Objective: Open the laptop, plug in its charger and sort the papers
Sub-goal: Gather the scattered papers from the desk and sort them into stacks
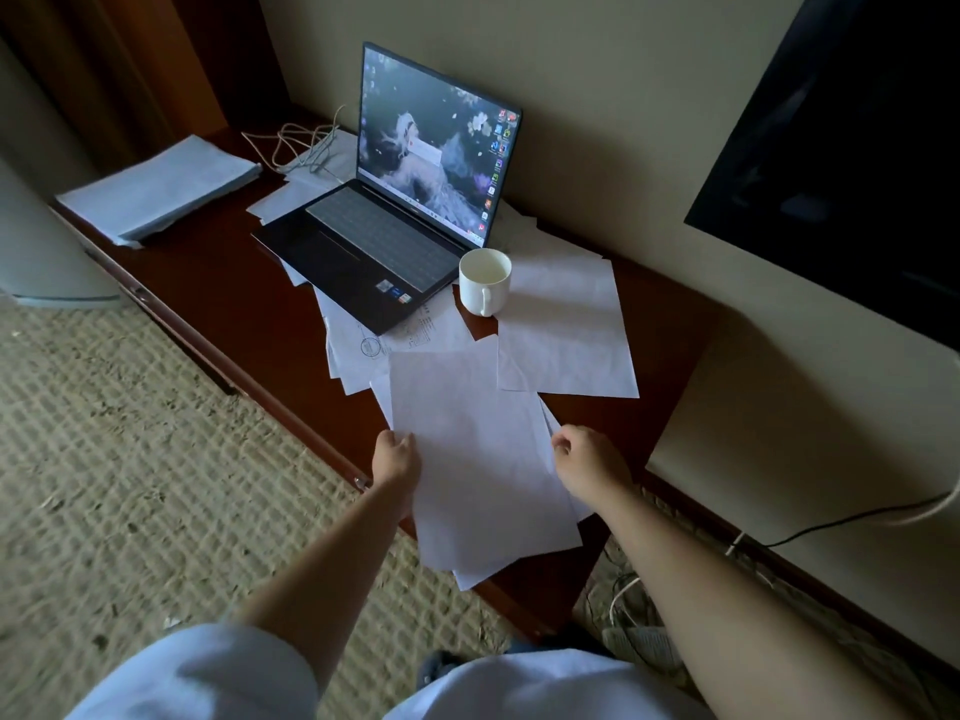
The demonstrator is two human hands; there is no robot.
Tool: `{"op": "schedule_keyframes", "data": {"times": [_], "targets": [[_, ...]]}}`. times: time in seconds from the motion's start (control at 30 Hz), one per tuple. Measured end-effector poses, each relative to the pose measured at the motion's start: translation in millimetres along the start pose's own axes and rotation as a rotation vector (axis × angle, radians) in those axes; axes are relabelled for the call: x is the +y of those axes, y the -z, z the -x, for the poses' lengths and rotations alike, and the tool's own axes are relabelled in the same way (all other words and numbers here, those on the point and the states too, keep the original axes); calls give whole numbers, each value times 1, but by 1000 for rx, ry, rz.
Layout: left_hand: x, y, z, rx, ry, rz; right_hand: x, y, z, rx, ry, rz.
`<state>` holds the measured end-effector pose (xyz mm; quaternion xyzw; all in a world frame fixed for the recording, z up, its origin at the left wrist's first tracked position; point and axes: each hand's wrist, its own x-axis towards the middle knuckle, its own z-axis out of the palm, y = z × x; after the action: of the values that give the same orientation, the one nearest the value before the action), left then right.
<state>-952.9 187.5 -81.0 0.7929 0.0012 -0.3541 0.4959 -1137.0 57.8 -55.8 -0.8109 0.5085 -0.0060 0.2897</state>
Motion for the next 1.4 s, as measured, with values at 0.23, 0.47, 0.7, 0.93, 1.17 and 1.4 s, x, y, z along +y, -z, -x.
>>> {"op": "schedule_keyframes", "data": {"times": [0.23,0.47,0.7,0.93,1.17,1.4], "targets": [[6,-12,4,106,78,203,-10,-8,-62,55,73,142],[14,-5,-4,60,145,300,-32,-15,-102,-93,9,289],[13,-9,-20,91,160,137,-39,-27,-120,-7,-4,503],[9,-12,-24,113,160,112,-40,-17,-125,-32,122,680],[8,-14,-28,148,159,108,-44,9,-114,238,-131,-33],[8,-19,-17,96,118,147,-52,5,-70,576,-798,-1053]]}}
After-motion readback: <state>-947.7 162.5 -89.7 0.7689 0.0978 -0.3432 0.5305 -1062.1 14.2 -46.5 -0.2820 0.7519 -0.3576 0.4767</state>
